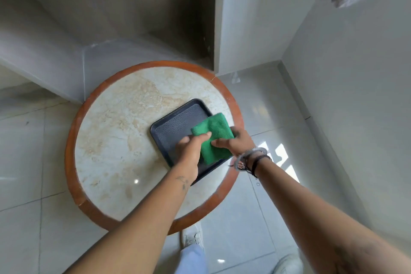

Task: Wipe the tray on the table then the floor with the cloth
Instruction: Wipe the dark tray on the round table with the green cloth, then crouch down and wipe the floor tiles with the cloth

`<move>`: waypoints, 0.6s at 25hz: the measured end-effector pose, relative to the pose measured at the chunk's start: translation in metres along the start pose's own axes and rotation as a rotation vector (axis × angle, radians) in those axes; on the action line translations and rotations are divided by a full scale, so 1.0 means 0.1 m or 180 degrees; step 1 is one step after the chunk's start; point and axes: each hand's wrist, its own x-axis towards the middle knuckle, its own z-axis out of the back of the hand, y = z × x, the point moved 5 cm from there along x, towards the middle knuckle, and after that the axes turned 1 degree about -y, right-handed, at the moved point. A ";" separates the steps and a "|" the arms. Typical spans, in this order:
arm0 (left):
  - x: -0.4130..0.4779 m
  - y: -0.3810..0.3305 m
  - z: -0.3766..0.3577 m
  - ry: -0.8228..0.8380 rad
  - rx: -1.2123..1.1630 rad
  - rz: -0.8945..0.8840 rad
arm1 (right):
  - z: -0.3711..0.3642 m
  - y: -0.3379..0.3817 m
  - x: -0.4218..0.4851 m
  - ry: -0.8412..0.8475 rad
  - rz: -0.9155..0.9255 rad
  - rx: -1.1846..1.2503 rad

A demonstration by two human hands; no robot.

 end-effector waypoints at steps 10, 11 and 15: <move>-1.05 0.93 -2.02 0.2024 0.0742 -0.0124 | 2.06 -1.17 -0.94 0.1039 -0.0409 0.2203; -1.00 1.11 -2.14 0.2046 0.0818 -0.0141 | 2.19 -1.36 -0.88 0.0909 -0.0445 0.2120; -0.44 1.81 -2.24 0.1531 0.2071 -0.0742 | 2.61 -2.33 -0.55 -0.0579 -0.0869 0.1602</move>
